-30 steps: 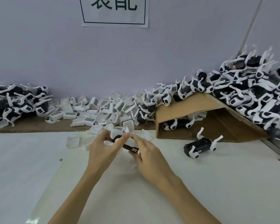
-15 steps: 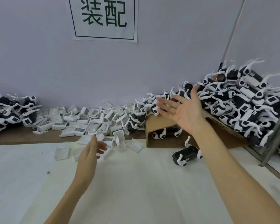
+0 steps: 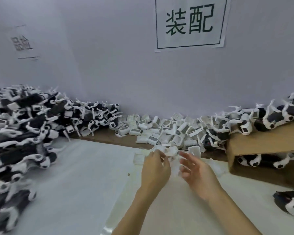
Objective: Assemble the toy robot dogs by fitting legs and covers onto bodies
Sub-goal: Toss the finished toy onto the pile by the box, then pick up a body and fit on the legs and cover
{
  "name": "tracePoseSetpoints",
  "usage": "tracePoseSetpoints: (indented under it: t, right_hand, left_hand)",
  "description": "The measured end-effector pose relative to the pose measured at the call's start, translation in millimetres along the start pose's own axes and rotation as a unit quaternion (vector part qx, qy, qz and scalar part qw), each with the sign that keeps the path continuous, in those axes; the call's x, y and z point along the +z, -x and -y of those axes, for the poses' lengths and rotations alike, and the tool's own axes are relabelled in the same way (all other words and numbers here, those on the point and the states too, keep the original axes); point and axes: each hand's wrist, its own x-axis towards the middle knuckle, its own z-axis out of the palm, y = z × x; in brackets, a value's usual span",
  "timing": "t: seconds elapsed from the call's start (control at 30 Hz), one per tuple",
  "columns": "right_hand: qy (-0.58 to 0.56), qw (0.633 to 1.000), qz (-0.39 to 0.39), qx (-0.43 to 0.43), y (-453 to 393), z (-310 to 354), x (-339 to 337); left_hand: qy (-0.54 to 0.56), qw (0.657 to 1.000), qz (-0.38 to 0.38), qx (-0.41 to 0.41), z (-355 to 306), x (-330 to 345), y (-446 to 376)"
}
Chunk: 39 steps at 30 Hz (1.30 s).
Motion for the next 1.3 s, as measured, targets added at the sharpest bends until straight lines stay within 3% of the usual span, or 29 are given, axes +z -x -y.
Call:
tracePoseSetpoints:
  t: [0.07,0.17,0.23,0.33,0.4,0.5,0.6,0.73,0.8,0.9,0.97,1.03,1.1,1.13,1.23,1.3]
  right_hand:
    - [-0.027,0.999,0.015,0.014,-12,-5,7]
    - [0.039,0.999,0.031,0.018,-29,-17,23]
    - [0.105,0.993,0.044,0.020,-40,-28,41]
    - [0.149,0.985,0.074,0.040,-60,-48,68]
    - [0.163,0.981,0.093,0.052,-74,-61,84]
    - [0.193,0.974,0.115,0.042,-95,-75,103]
    - [0.198,0.972,0.121,0.032,-113,-78,117]
    - [0.205,0.971,0.123,0.014,-127,-73,117]
    - [0.202,0.972,0.123,0.007,-127,-68,112]
    - [0.196,0.974,0.116,-0.002,-121,-57,104]
    - [0.183,0.978,0.104,-0.001,-117,-50,99]
    - [0.173,0.980,0.098,0.002,-113,-44,93]
    - [0.162,0.982,0.095,0.007,-110,-40,87]
    - [0.163,0.982,0.097,0.011,-109,-40,84]
    - [0.184,0.976,0.114,0.012,-108,-39,74]
    - [0.164,0.979,0.115,0.025,-109,-40,68]
  left_hand:
    - [-0.069,0.998,-0.006,-0.008,18,-23,-29]
    - [-0.207,0.977,-0.044,-0.027,58,-82,-83]
    - [-0.306,0.949,-0.057,-0.052,91,-132,-121]
    - [-0.470,0.877,-0.063,-0.076,131,-210,-180]
    - [-0.522,0.843,-0.083,-0.103,147,-257,-220]
    - [-0.547,0.823,-0.046,-0.146,167,-297,-267]
    - [-0.542,0.832,-0.052,-0.110,191,-296,-293]
    - [-0.376,0.911,-0.162,-0.042,216,-280,-298]
    - [-0.270,0.951,-0.142,-0.044,220,-269,-285]
    - [-0.215,0.968,-0.125,-0.029,224,-237,-247]
    - [-0.218,0.975,-0.042,0.020,222,-203,-219]
    - [-0.254,0.958,0.087,0.099,211,-166,-197]
    - [-0.301,0.935,0.123,0.142,199,-140,-193]
    - [-0.321,0.930,0.093,0.153,193,-136,-197]
    - [-0.350,0.909,-0.095,0.204,178,-150,-225]
    - [-0.367,0.897,-0.161,0.185,178,-167,-253]
